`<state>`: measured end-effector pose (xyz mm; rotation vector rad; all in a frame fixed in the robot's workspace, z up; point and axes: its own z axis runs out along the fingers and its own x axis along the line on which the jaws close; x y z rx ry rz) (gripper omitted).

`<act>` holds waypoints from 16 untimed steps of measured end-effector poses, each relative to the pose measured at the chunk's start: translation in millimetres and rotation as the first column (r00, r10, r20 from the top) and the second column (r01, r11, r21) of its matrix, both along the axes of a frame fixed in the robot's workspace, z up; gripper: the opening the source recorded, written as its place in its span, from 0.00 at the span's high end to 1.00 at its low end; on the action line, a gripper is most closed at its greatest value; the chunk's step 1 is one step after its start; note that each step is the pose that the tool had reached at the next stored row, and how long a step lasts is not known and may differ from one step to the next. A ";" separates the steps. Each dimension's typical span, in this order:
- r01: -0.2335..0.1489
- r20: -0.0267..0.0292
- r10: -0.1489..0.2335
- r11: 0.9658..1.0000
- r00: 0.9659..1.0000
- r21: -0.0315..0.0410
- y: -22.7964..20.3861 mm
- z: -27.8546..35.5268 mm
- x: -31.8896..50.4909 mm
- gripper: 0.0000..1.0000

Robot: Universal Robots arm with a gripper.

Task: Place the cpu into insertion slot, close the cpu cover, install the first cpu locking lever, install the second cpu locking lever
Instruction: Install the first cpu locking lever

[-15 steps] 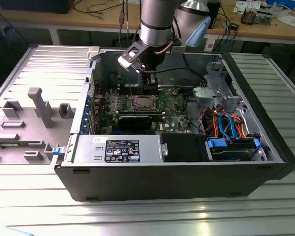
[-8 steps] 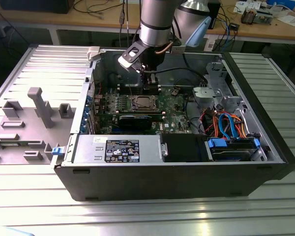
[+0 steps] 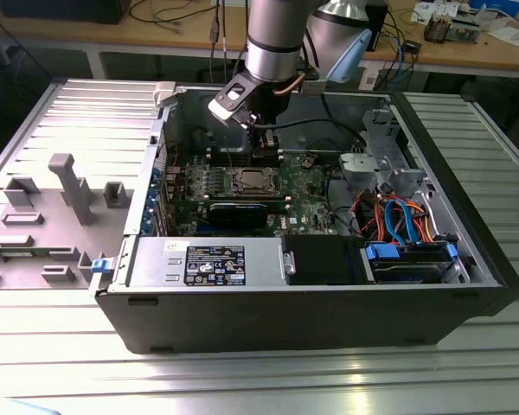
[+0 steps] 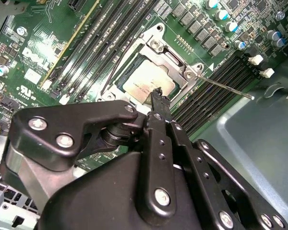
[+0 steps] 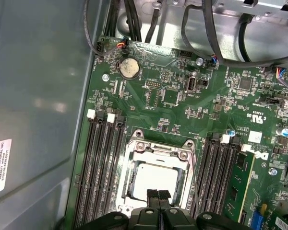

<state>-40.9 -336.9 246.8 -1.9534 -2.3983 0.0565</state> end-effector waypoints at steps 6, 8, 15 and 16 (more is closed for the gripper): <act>-0.009 0.000 0.009 1.000 1.000 0.000 0.0 0.0 0.0 0.89; -0.012 0.000 0.012 1.000 1.000 0.000 0.0 0.0 0.0 0.89; -0.023 0.000 0.023 1.000 1.000 0.000 0.0 0.0 0.0 0.89; -0.024 0.000 0.024 1.000 1.000 0.000 0.0 0.0 0.0 0.89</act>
